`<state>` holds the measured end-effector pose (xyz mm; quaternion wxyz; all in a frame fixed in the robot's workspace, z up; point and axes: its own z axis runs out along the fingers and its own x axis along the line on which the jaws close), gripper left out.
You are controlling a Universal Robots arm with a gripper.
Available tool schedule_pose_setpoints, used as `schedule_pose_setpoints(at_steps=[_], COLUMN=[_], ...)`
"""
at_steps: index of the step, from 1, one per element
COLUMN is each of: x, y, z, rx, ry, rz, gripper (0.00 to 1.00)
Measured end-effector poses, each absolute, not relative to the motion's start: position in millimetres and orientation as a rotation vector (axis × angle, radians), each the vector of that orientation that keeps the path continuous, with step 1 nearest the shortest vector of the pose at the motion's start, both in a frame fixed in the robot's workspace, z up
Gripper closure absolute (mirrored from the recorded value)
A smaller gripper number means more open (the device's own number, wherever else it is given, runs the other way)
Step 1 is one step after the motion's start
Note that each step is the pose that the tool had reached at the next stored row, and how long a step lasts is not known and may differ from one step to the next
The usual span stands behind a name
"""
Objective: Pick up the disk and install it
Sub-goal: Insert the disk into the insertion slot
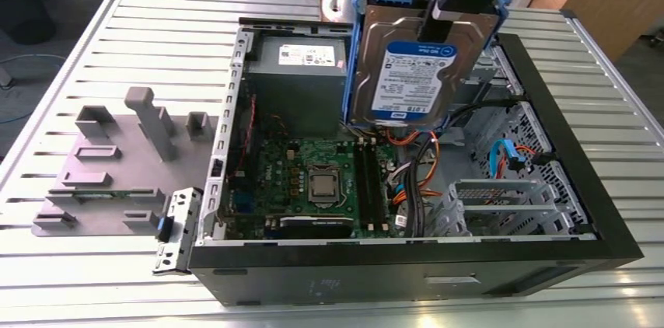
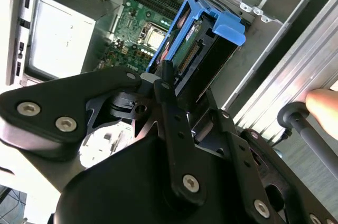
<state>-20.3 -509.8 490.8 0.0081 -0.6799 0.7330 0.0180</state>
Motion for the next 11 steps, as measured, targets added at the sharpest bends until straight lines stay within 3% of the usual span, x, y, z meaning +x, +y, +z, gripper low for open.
schedule_pose_setpoints(at_steps=[11], x=[-20.3], y=[-544.3], z=[490.8], rx=[-2.125], ry=[2.291], rz=[0.056], gripper=[0.65])
